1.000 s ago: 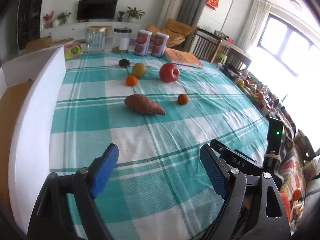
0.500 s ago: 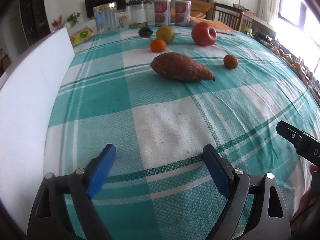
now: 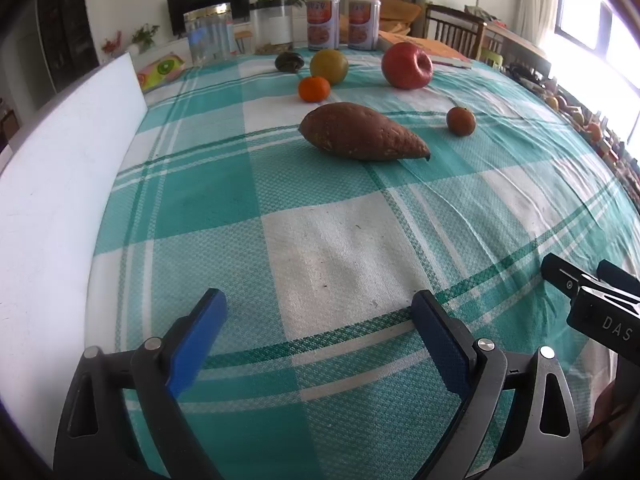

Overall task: Organize fruits
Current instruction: 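Move the left tool toward the remaining sweet potato, then grasp the sweet potato between the left tool's fingers and lift it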

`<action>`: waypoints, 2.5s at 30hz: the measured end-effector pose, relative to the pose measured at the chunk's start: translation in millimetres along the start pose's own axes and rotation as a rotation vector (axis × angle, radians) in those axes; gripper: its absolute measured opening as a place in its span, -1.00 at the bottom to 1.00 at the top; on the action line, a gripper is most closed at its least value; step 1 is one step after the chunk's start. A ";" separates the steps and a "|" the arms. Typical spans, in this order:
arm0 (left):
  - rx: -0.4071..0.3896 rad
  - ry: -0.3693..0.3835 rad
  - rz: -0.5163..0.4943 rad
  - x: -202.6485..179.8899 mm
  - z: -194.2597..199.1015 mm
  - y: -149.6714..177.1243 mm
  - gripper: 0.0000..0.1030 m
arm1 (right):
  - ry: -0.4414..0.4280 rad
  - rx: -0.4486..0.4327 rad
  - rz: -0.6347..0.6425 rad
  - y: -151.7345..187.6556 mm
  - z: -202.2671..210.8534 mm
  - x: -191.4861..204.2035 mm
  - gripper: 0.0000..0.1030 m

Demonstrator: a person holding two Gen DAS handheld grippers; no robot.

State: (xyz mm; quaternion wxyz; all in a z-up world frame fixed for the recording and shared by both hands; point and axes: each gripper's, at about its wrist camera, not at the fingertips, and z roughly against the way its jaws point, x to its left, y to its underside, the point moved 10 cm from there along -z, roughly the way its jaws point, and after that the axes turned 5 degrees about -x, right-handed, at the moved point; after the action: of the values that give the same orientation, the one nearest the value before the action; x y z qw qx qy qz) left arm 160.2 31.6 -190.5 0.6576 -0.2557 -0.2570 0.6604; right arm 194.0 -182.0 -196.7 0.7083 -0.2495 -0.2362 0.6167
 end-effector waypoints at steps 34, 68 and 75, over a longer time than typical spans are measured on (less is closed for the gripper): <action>0.000 -0.001 -0.001 0.0 -0.3 0.4 0.85 | 0.014 0.037 0.031 4.0 0.0 1.8 1.00; 0.130 0.150 0.129 -42.5 -87.5 -102.6 0.81 | -0.178 -0.021 -0.211 -3.9 17.5 -13.8 1.00; 0.086 0.074 0.050 -20.6 -68.5 -85.8 -0.15 | -0.163 -0.022 -0.197 -4.1 16.4 -12.6 1.00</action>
State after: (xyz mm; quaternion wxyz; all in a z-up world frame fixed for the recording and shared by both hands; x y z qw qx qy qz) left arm 269.8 11.5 -183.0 0.6602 -0.2577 -0.1976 0.6772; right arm 185.0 -194.0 -181.9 0.7411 -0.1820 -0.3231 0.5597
